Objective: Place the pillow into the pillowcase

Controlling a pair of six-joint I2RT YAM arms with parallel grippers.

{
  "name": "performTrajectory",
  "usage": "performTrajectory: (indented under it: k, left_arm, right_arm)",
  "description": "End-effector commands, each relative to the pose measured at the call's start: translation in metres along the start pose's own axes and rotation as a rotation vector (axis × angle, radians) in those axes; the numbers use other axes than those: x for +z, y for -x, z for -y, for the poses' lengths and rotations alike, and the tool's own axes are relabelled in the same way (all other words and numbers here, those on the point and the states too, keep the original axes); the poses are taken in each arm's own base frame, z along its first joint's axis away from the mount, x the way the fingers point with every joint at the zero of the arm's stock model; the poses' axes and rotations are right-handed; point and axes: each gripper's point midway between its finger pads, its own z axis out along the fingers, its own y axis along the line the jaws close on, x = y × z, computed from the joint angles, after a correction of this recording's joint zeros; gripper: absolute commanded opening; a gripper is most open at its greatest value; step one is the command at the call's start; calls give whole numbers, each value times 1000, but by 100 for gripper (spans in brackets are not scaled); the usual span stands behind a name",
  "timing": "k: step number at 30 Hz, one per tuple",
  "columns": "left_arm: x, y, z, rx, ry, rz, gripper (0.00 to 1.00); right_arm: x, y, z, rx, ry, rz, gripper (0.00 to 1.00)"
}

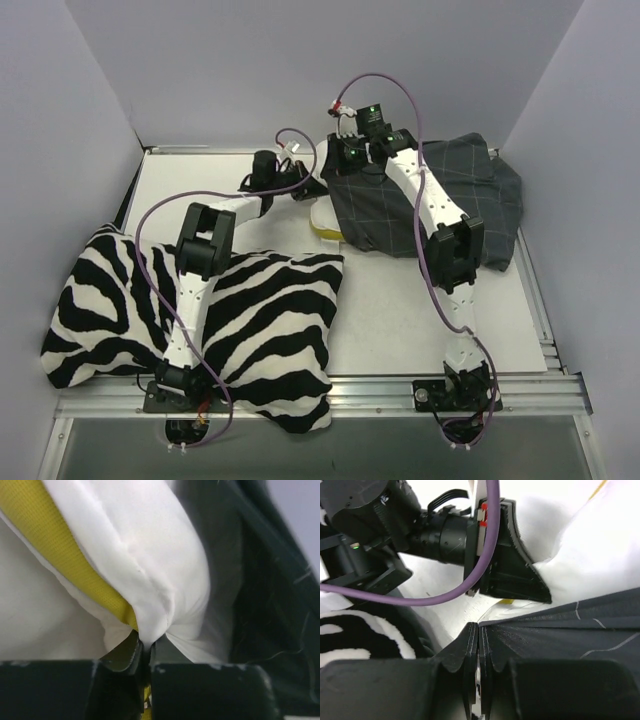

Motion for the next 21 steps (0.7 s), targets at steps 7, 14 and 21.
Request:
performTrajectory:
  k: [7,14,21]
  left_arm:
    - [-131,177,216,327,-386,481,0]
    - [-271,224,377,696,-430,800,0]
    - [-295,180,487,1056,-460,859,0]
  right_arm:
    - [-73,104,-153,-258,296,342,0]
    - [-151,192,-200,-349,234,777,0]
    - [-244,232,-220,-372,211,1054,0]
